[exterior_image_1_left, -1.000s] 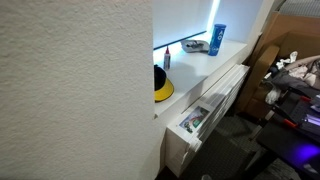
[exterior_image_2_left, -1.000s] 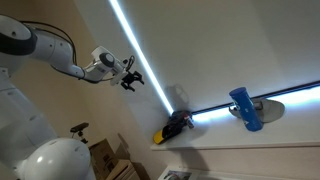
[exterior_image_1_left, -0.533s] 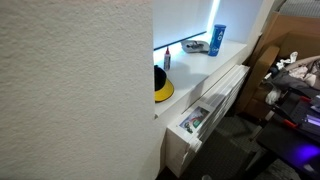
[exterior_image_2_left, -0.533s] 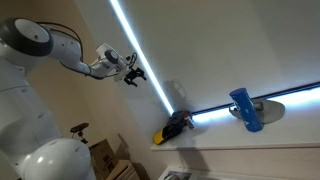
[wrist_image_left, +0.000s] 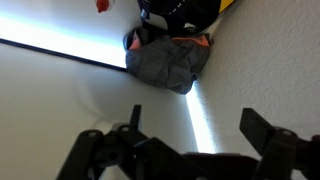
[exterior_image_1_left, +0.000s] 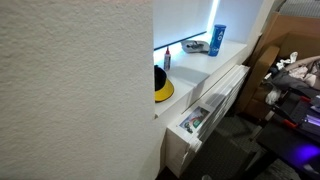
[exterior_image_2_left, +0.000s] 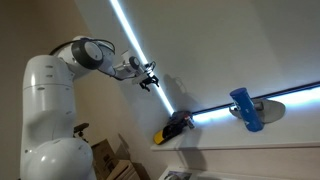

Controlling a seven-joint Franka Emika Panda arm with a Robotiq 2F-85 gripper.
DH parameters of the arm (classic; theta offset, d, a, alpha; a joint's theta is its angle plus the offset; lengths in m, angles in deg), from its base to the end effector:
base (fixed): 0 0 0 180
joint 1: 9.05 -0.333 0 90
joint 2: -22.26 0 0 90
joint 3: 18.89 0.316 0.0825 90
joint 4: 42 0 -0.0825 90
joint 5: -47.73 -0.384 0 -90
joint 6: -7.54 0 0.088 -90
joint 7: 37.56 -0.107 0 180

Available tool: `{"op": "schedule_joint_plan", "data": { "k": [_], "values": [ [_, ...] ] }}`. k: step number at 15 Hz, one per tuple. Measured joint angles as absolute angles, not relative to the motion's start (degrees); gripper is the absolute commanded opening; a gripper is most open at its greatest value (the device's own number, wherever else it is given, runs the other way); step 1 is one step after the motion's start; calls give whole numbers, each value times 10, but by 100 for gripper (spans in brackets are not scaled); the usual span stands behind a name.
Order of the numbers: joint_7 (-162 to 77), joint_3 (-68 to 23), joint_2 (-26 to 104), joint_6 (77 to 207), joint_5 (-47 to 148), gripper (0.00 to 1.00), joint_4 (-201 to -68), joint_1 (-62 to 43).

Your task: Move the grey shirt to the right

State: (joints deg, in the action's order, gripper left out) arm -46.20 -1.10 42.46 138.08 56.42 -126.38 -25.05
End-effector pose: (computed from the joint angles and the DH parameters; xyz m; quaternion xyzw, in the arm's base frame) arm 0.6039 0.3586 0.5363 -0.9460 -0.2249 -0.2237 0.0673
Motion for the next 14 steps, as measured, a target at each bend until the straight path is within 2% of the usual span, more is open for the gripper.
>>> {"op": "schedule_joint_plan", "data": {
  "k": [7,14],
  "values": [
    [-441,-30,536,1355,560,100,-1208,-298],
    [-441,-46,561,1338,560,100,-1208,-310]
  ]
}}
